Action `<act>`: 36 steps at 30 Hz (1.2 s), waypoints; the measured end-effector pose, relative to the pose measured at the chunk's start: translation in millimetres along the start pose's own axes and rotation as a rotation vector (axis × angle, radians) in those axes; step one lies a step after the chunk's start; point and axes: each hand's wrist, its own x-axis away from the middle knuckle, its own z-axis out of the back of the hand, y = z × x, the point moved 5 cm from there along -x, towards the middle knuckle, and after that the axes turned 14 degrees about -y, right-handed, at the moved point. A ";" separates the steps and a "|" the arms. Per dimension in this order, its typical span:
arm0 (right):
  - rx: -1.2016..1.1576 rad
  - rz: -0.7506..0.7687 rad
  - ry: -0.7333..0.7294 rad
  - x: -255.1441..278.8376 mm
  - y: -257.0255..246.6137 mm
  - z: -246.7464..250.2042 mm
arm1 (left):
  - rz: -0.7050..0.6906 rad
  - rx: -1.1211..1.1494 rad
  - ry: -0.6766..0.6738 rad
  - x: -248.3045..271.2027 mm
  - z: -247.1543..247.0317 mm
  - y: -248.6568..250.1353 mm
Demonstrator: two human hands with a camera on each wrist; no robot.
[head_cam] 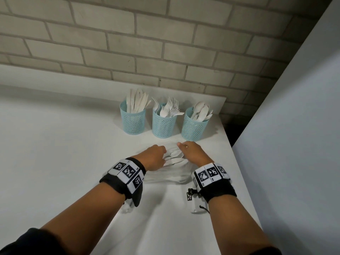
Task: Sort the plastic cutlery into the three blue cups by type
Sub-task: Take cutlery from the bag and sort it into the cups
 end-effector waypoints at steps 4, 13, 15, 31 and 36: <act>-0.216 -0.025 0.023 -5.4 13.9 -4.8 | 0.052 -0.051 -0.030 -6.8 -3.5 -0.9; -0.655 -0.126 0.053 -8.6 31.8 -13.4 | 0.154 -0.118 -0.109 -10.4 -14.7 -0.9; -0.734 -0.133 -0.002 -10.7 30.9 -14.5 | 0.122 -0.106 -0.132 -13.6 -15.5 -1.9; -0.957 -0.110 -0.038 -11.9 41.8 -17.7 | -0.051 0.128 -0.077 -8.6 -1.7 -5.9; -0.967 -0.080 -0.058 -25.6 54.5 -22.0 | -0.128 0.270 -0.052 -5.8 3.9 -5.0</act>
